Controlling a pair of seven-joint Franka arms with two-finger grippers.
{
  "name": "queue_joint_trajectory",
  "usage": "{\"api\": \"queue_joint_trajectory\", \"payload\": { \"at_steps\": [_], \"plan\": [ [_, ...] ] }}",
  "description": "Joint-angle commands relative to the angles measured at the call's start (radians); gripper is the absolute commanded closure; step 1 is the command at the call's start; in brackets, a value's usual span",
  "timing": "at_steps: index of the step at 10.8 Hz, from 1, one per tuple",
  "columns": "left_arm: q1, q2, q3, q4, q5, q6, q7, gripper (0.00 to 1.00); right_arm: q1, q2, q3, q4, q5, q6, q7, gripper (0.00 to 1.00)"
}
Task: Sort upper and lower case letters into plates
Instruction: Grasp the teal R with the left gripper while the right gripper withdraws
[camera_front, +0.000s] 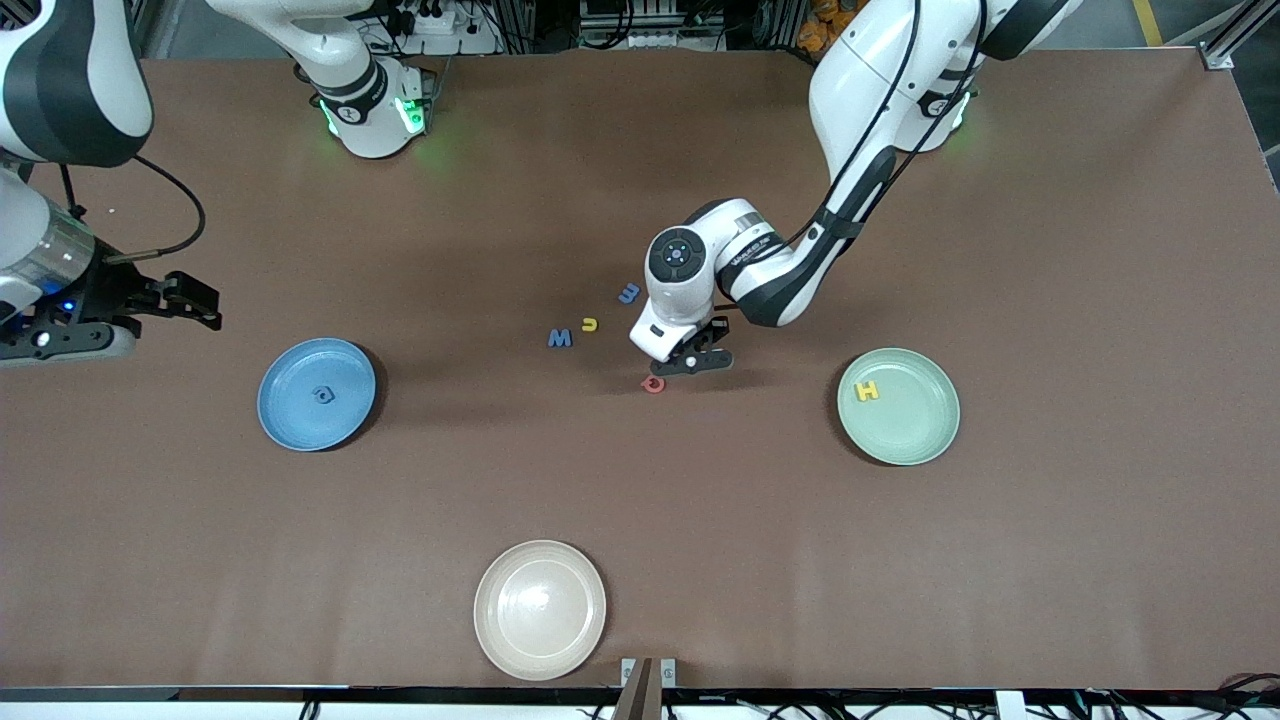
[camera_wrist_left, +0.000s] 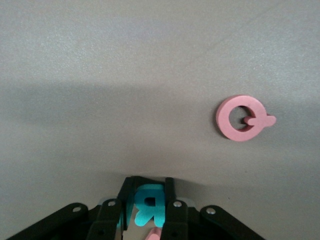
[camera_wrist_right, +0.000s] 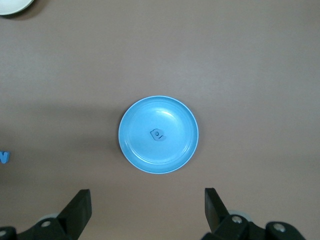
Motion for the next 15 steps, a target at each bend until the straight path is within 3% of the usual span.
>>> {"api": "queue_joint_trajectory", "payload": {
  "at_steps": [1, 4, 9, 15],
  "plan": [
    [0.006, -0.011, 0.004, 0.003, 0.029, -0.003, -0.018, 0.9, 0.004, 0.02, 0.006, 0.009, 0.021, -0.008, 0.007, 0.0],
    [0.026, -0.02, 0.005, 0.005, 0.032, -0.003, -0.011, 0.9, 0.014, 0.029, 0.032, 0.006, 0.021, -0.025, 0.017, 0.0],
    [0.034, -0.035, 0.007, 0.005, 0.032, -0.005, 0.009, 0.9, 0.068, 0.066, 0.093, -0.017, 0.023, 0.013, 0.215, 0.0],
    [0.141, -0.076, 0.004, -0.006, 0.032, -0.043, 0.177, 0.9, 0.068, 0.044, 0.103, -0.014, 0.021, 0.001, 0.221, 0.0]
  ]
}}
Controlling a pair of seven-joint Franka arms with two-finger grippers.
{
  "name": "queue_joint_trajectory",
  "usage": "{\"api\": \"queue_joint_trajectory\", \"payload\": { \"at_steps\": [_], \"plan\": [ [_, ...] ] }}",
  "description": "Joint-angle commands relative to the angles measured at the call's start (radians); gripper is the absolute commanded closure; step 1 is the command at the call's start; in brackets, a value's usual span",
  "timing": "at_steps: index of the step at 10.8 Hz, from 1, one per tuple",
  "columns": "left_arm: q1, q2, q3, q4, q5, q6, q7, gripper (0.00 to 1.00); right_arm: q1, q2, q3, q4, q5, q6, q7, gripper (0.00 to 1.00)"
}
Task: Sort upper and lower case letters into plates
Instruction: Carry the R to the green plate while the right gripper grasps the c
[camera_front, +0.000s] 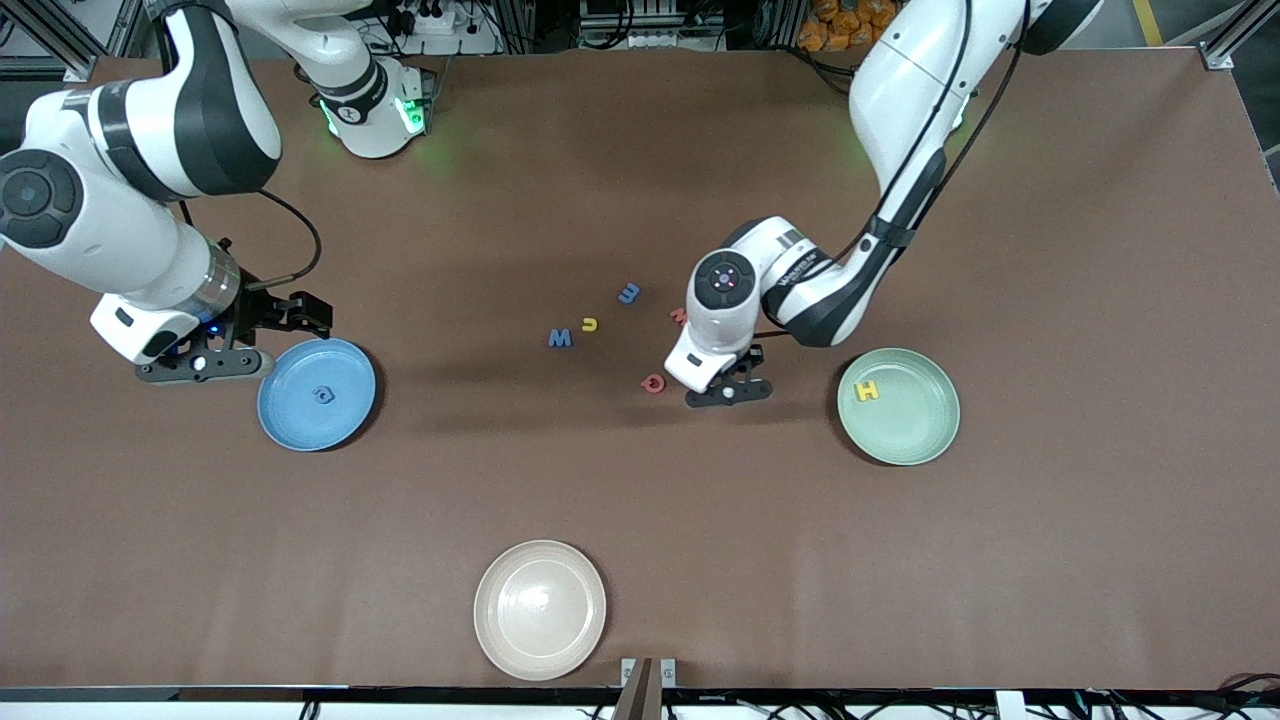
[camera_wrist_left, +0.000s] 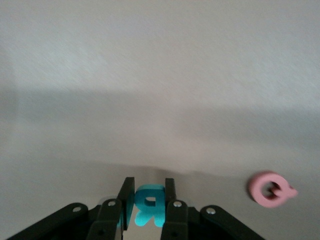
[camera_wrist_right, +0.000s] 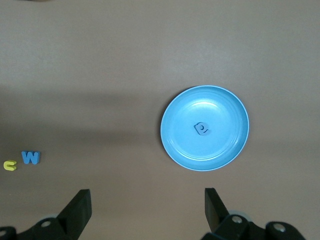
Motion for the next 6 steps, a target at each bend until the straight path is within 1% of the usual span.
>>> {"api": "queue_joint_trajectory", "payload": {
  "at_steps": [1, 3, 4, 5, 6],
  "plan": [
    [0.041, -0.032, -0.006, -0.023, 0.028, -0.034, 0.064, 0.9, 0.003, -0.022, 0.032, -0.002, 0.015, -0.008, 0.071, 0.0],
    [0.066, -0.033, -0.006, -0.023, 0.028, -0.038, 0.112, 0.9, 0.017, -0.015, 0.112, -0.005, 0.015, 0.009, 0.227, 0.0],
    [0.075, -0.043, -0.006, -0.026, 0.028, -0.047, 0.127, 0.9, 0.036, -0.001, 0.135, -0.007, 0.015, 0.029, 0.27, 0.0],
    [0.093, -0.046, -0.006, -0.026, 0.028, -0.085, 0.176, 0.9, 0.077, 0.036, 0.143, -0.013, 0.015, 0.046, 0.277, 0.0],
    [0.112, -0.053, -0.006, -0.027, 0.028, -0.104, 0.23, 0.9, 0.115, 0.068, 0.163, -0.045, 0.012, 0.12, 0.312, 0.0]
  ]
}}
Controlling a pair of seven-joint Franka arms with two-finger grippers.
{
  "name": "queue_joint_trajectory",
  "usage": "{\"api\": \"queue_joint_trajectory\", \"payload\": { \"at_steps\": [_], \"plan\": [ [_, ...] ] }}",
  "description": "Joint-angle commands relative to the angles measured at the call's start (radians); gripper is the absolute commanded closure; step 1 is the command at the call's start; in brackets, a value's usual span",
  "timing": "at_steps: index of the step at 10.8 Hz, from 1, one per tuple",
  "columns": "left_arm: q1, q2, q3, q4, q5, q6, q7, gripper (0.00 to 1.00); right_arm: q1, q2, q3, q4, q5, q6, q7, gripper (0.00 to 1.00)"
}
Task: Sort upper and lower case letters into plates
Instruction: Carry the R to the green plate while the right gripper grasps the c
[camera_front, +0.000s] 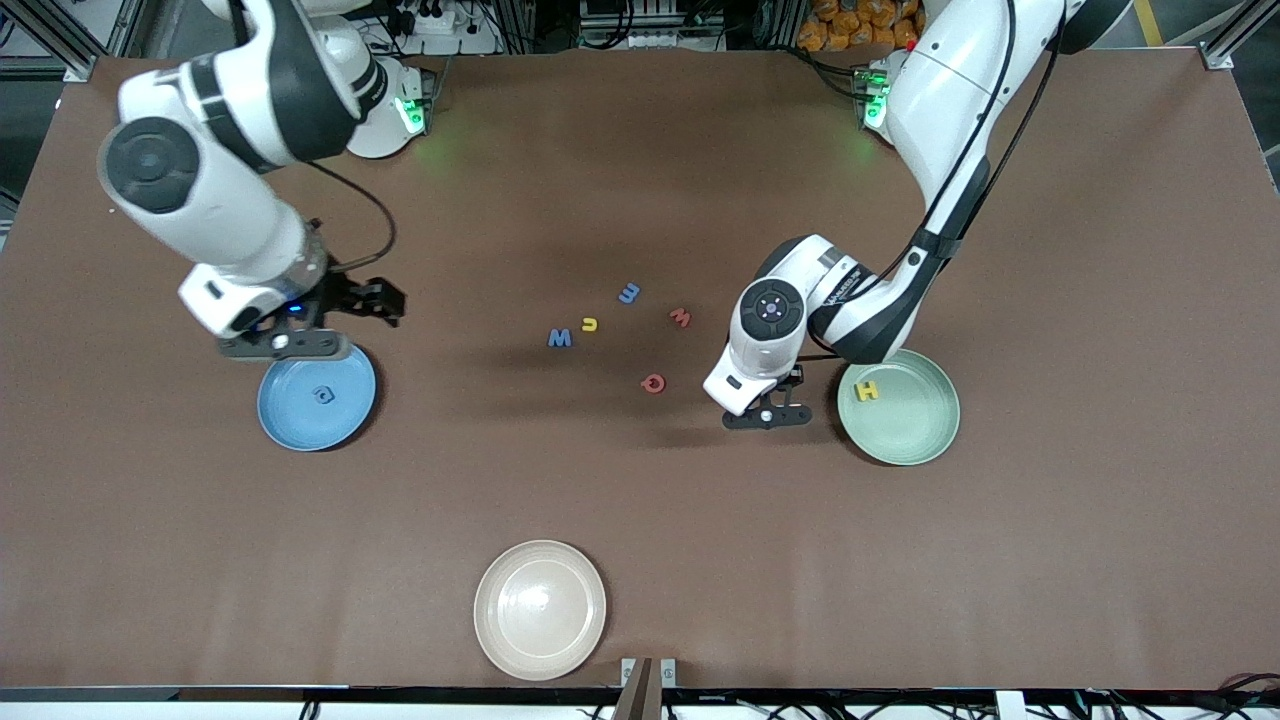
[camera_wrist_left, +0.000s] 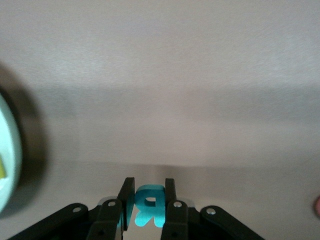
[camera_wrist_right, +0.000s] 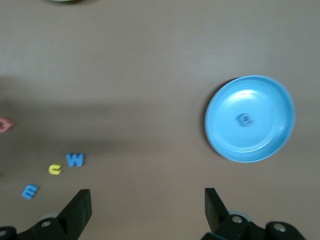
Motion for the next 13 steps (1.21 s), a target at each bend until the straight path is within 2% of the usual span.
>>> {"api": "queue_joint_trajectory", "payload": {
  "at_steps": [1, 4, 5, 7, 10, 13],
  "plan": [
    [0.046, -0.048, -0.008, -0.037, 0.027, -0.037, 0.076, 0.9, 0.053, 0.071, 0.042, -0.07, 0.01, 0.158, 0.11, 0.0],
    [0.069, -0.06, -0.008, -0.058, 0.027, -0.037, 0.123, 0.9, 0.12, 0.176, 0.101, -0.092, -0.013, 0.295, 0.255, 0.0],
    [0.1, -0.07, -0.01, -0.076, 0.027, -0.037, 0.193, 0.9, 0.127, 0.221, 0.134, -0.09, -0.056, 0.344, 0.325, 0.0],
    [0.156, -0.105, -0.01, -0.119, 0.027, -0.037, 0.302, 0.9, 0.186, 0.305, 0.137, -0.084, -0.169, 0.423, 0.497, 0.0],
    [0.195, -0.12, -0.005, -0.156, 0.027, -0.037, 0.402, 0.9, 0.226, 0.384, 0.137, -0.083, -0.193, 0.513, 0.583, 0.02],
    [0.279, -0.131, -0.011, -0.201, 0.102, -0.028, 0.482, 0.9, 0.243, 0.436, 0.137, -0.089, -0.255, 0.536, 0.671, 0.13]
  ]
}}
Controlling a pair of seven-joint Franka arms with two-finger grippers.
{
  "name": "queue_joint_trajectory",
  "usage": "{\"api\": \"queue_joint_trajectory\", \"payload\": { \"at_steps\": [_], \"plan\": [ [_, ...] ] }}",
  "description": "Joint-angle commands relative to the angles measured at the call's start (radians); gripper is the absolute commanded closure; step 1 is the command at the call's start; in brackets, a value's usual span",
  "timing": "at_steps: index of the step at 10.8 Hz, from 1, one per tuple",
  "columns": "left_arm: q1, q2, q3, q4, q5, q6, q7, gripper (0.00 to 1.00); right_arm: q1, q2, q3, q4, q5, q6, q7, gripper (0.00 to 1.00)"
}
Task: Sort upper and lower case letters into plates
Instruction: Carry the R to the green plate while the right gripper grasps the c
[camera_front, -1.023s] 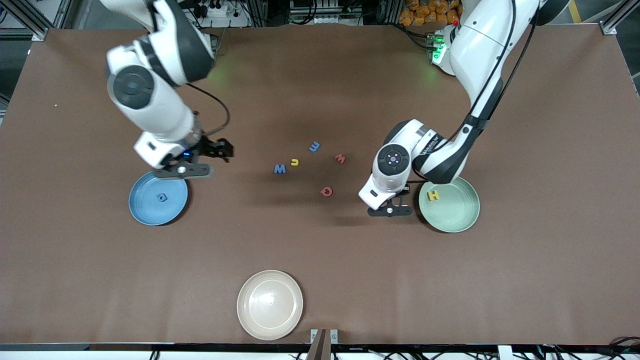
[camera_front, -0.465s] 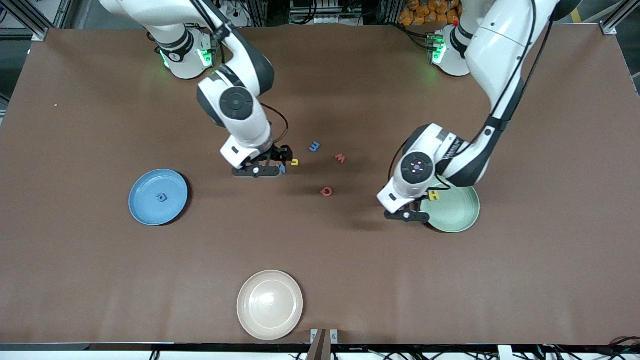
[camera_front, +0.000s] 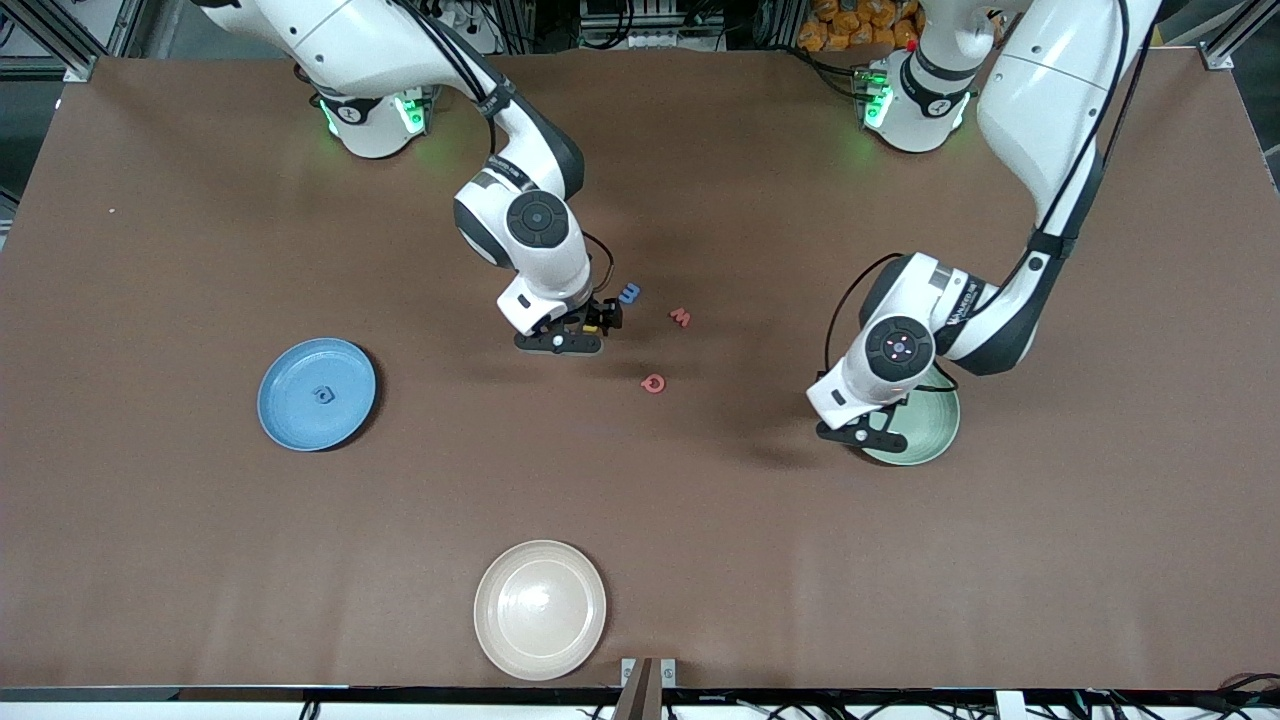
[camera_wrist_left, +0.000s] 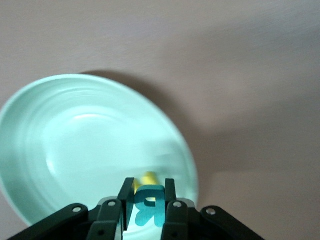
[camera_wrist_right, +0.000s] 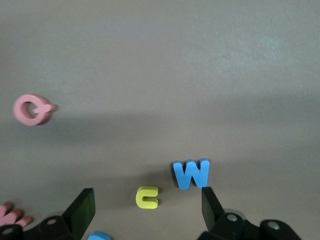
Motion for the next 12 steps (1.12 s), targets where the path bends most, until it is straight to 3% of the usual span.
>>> {"api": "queue_joint_trajectory", "payload": {
  "at_steps": [1, 2, 3, 4, 5, 12],
  "plan": [
    [0.048, -0.039, -0.012, -0.062, 0.059, 0.009, 0.04, 0.9, 0.007, 0.049, 0.004, 0.003, -0.056, 0.034, 0.071, 0.2],
    [0.063, -0.039, -0.014, -0.066, 0.076, 0.011, 0.045, 0.9, 0.01, 0.061, 0.004, 0.003, -0.056, 0.045, 0.072, 0.23],
    [0.067, -0.037, -0.015, -0.069, 0.078, 0.026, 0.044, 0.83, 0.016, 0.073, 0.006, 0.003, -0.056, 0.059, 0.074, 0.25],
    [0.067, -0.039, -0.015, -0.071, 0.076, 0.028, 0.041, 0.34, 0.026, 0.081, 0.006, 0.003, -0.056, 0.07, 0.087, 0.28],
    [0.067, -0.04, -0.017, -0.071, 0.076, 0.028, 0.034, 0.0, 0.026, 0.083, 0.011, 0.003, -0.056, 0.068, 0.095, 0.29],
    [0.056, -0.037, -0.034, -0.066, 0.063, 0.028, -0.054, 0.0, 0.032, 0.1, 0.015, 0.003, -0.056, 0.07, 0.111, 0.35]
  ]
}}
